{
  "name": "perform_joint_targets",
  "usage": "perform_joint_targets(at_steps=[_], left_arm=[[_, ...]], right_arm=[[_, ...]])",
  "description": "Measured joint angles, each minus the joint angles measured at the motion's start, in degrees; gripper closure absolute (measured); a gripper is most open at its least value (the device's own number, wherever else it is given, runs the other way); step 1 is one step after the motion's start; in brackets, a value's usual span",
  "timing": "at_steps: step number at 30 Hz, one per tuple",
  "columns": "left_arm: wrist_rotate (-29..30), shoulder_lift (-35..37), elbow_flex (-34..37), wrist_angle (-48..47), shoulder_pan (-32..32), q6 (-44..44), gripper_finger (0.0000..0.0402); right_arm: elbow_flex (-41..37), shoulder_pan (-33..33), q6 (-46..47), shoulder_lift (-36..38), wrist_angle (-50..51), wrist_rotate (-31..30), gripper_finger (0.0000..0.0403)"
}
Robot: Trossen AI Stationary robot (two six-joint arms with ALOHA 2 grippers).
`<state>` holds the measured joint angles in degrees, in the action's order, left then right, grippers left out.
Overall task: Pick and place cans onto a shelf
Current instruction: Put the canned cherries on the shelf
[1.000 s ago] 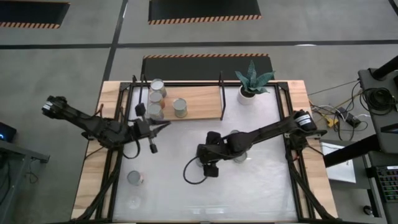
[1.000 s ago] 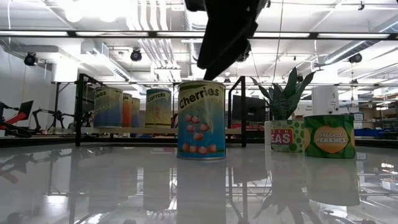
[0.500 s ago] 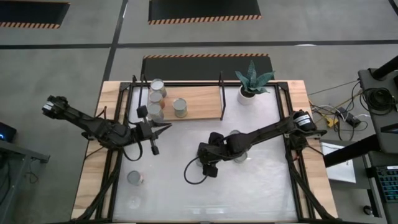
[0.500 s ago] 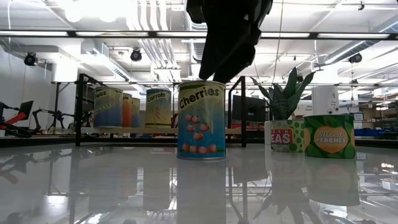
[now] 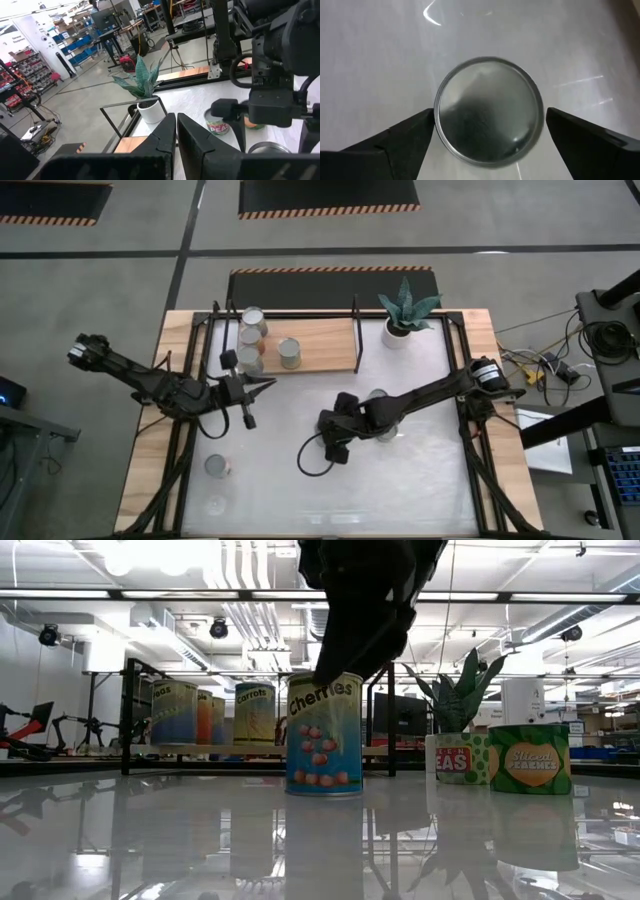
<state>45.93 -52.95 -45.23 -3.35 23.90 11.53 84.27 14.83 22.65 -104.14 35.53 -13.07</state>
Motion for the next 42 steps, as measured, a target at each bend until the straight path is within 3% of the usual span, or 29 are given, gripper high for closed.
perform_joint_targets(at_steps=[12,20,31,42], left_arm=[[0.0,0.0,0.0,0.3,0.0,0.0,0.0402],[0.0,0.0,0.0,1.0,0.0,0.0,0.0402],[0.0,0.6,0.0,1.7,0.0,0.8,0.0402],[0.0,1.2,0.0,1.6,-3.3,2.0,0.0402]], right_arm=[[-0.8,0.0,-0.6,0.0,-1.6,0.0,0.0105],[-0.1,0.0,-2.9,0.6,-0.7,0.3,0.0087],[11.6,-5.4,-14.5,4.2,9.5,1.5,0.0097],[26.2,-19.8,-34.9,4.3,16.5,2.9,0.0097]])
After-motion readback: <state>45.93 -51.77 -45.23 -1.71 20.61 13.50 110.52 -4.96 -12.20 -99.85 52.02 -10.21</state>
